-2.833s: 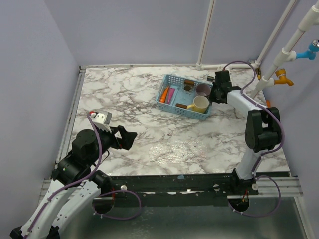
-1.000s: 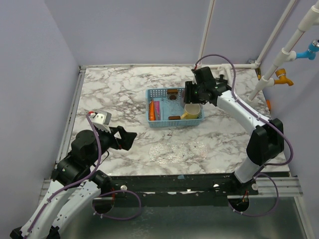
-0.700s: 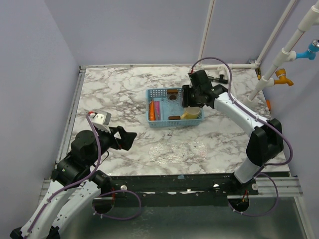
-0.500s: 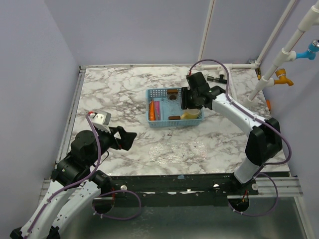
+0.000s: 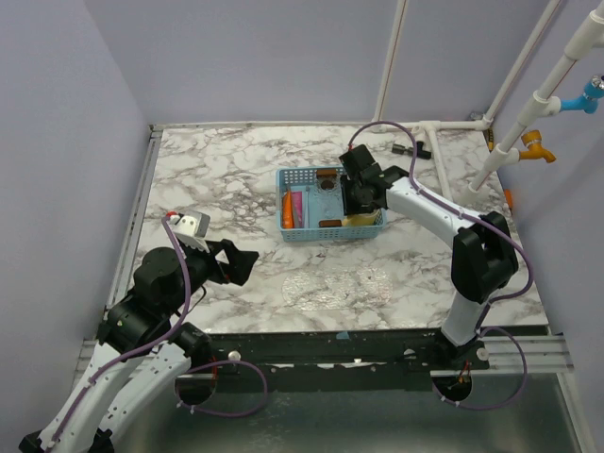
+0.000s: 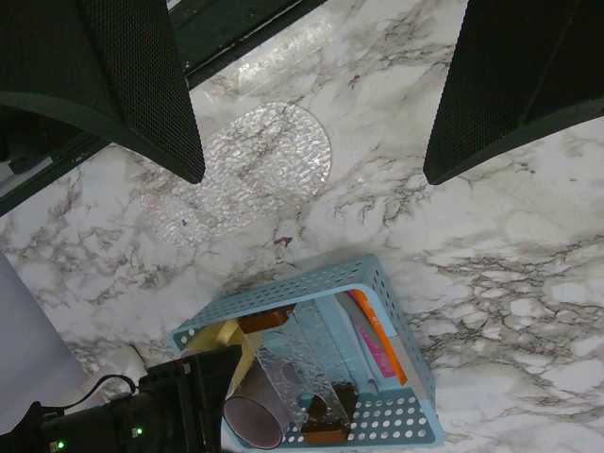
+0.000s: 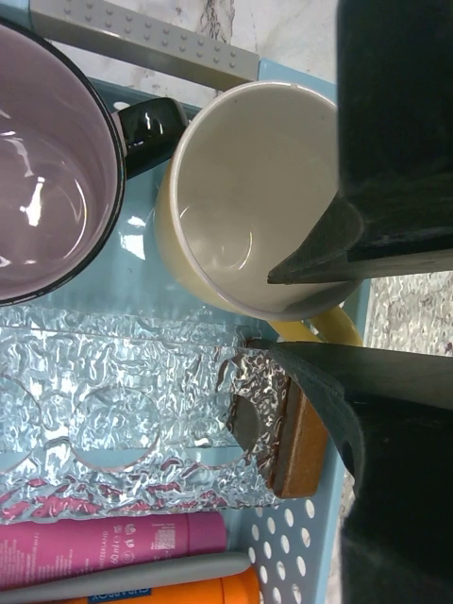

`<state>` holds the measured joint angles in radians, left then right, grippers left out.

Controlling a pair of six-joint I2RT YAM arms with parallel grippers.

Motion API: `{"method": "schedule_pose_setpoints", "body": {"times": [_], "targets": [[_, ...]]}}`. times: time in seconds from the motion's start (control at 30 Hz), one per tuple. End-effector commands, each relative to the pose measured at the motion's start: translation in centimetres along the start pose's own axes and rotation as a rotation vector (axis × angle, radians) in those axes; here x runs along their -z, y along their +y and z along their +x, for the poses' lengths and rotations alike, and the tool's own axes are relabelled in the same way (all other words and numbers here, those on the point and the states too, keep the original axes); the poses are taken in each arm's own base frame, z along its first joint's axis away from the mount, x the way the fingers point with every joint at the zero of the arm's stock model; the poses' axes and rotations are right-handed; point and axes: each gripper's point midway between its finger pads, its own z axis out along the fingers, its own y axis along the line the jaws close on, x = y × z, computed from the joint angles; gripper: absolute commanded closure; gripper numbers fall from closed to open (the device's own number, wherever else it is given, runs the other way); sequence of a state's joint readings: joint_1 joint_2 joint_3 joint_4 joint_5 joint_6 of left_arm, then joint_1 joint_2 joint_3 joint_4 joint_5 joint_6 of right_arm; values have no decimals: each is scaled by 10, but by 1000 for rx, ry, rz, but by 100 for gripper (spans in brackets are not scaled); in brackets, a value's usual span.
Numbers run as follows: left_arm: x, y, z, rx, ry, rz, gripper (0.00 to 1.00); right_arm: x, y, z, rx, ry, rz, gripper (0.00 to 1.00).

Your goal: Prepare toiletry sets of a toothbrush and toothpaste on the tray

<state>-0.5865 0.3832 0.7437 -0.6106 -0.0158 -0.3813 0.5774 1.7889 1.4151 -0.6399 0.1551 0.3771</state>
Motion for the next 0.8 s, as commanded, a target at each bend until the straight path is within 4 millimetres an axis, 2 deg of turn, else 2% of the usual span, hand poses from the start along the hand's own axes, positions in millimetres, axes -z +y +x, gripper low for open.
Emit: {"method": "schedule_pose_setpoints", "body": {"times": [0.0,0.13,0.3,0.47,0.77], "targets": [[2,0,2,-3,-1,3,1,-1,-3,-6,2,-7,60,68],[2,0,1,-3,-4,5,1,-3,-3,-8,8,-6,73,78],[2,0,1,-3,-3,6,1,-7,-4,-8,29,20,97,99],[3,0,1,-3,-6,5,1,-1,-5,-17,33,-4,110,99],[2,0,2,-3,-1,7,1,37,-10,-44,48,-107,142,99]]}}
